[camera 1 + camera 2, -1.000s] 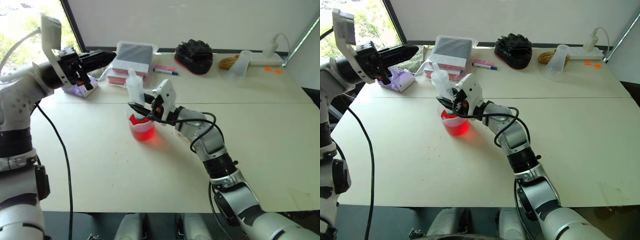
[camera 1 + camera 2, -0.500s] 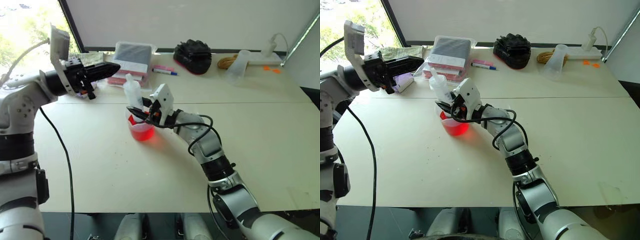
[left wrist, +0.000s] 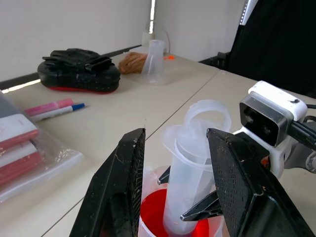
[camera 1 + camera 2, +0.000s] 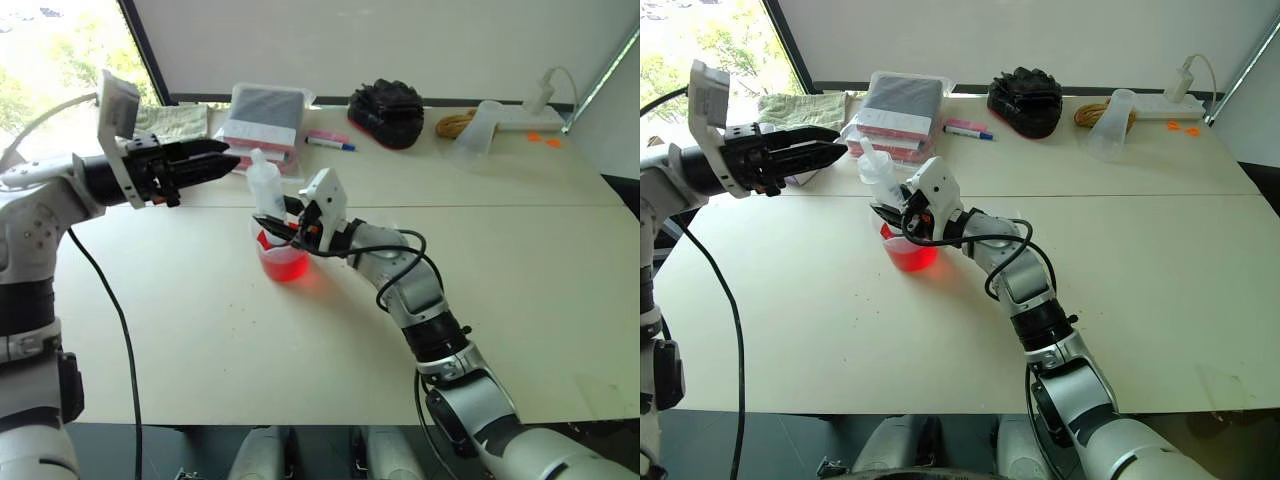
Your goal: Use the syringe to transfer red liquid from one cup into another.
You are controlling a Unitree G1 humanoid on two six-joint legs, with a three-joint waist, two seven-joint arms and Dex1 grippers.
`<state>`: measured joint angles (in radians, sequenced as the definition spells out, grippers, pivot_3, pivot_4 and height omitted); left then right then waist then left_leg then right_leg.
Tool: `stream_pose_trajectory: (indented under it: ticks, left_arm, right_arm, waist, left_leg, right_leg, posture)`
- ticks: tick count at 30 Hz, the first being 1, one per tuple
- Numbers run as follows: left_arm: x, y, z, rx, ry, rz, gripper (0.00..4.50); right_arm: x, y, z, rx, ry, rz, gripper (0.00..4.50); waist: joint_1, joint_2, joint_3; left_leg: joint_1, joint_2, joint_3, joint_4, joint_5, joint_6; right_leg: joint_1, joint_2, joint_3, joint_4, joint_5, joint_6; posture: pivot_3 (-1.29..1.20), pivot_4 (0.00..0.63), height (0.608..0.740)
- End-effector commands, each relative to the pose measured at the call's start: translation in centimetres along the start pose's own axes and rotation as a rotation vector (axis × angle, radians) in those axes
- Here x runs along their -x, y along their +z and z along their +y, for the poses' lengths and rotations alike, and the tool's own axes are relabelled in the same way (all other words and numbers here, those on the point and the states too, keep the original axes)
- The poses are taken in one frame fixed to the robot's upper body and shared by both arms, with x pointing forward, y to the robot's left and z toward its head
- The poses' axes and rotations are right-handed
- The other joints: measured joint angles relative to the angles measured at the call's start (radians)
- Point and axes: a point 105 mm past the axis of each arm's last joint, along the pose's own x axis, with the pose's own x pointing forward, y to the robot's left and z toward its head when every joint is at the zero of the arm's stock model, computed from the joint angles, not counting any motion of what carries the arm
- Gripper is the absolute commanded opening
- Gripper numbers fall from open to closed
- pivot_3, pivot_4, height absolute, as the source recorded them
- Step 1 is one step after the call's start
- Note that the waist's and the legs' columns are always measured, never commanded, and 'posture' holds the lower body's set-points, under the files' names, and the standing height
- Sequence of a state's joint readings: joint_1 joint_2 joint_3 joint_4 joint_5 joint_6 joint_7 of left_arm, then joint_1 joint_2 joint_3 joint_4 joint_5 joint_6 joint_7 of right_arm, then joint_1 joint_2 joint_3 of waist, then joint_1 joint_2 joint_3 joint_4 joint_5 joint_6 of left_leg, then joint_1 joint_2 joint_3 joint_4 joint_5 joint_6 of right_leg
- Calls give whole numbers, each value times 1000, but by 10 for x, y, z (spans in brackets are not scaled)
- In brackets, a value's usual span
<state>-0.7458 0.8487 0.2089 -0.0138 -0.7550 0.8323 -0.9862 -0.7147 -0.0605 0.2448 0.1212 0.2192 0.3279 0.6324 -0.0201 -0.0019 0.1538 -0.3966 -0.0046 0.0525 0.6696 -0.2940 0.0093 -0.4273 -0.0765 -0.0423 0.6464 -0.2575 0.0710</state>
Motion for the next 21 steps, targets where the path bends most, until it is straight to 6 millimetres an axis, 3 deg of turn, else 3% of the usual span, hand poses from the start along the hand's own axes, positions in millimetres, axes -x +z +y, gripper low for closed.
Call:
stream_pose_trajectory:
  ticks: [1,21]
  left_arm:
    - [0,9,-3,-74,6,-12,2073]
    - [-34,4,2,-47,1,-77,2073]
  right_arm:
    - [-1,18,0,33,5,-59,1445]
    - [2,17,2,51,12,-46,1445]
  waist:
    - [0,0,0]
    - [4,-1,-1]
  left_leg:
    - [0,0,0,0,0,0]
    - [0,0,0,0,0,0]
  right_leg:
    - [0,0,0,0,0,0]
    - [0,0,0,0,0,0]
  posture:
    - [0,150,740]
    - [0,150,740]
